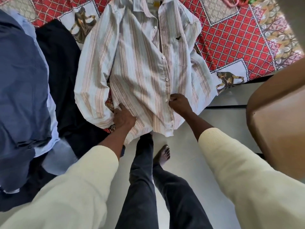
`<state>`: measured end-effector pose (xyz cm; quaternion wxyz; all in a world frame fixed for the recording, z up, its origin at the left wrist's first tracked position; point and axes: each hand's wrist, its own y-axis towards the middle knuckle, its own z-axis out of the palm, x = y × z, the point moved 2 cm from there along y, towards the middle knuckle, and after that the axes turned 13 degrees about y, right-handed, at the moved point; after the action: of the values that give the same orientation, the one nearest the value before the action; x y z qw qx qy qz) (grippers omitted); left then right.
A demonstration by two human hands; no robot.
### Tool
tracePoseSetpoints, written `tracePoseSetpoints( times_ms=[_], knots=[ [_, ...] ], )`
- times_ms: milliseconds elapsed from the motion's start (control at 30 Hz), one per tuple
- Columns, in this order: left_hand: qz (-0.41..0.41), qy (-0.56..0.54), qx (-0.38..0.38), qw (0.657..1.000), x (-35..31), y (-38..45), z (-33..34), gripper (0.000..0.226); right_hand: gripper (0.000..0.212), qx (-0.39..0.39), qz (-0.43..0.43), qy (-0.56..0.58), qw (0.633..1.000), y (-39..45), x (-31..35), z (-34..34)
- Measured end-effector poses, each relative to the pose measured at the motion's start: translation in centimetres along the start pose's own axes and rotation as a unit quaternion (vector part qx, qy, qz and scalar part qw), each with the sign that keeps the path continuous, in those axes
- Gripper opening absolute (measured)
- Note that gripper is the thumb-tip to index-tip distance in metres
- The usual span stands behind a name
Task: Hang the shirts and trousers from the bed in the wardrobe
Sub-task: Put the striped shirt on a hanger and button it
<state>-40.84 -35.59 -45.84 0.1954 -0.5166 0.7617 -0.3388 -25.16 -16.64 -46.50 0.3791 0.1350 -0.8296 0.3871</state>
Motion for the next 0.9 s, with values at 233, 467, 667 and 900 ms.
tracePoseSetpoints(
  times_ms=[233,467,667,900],
  knots=[
    [0.062,0.066,-0.063,0.994,3.2,-0.4,-0.8,0.047,0.014,-0.023,-0.058,-0.094,0.994,0.6,-0.9,1.3],
    [-0.095,0.424,0.148,0.889,3.0,0.1,-3.8,0.053,0.013,0.272,0.027,-0.327,0.905,0.7,2.8,2.6],
    [0.220,0.331,-0.079,0.914,-9.3,4.1,-9.5,0.035,0.010,-0.033,0.033,-0.168,0.985,5.7,8.1,-0.8],
    [0.241,0.113,-0.088,0.960,-11.4,12.2,-10.7,0.064,0.046,-0.083,-0.089,-0.140,0.983,12.4,6.9,-2.1]
  ],
)
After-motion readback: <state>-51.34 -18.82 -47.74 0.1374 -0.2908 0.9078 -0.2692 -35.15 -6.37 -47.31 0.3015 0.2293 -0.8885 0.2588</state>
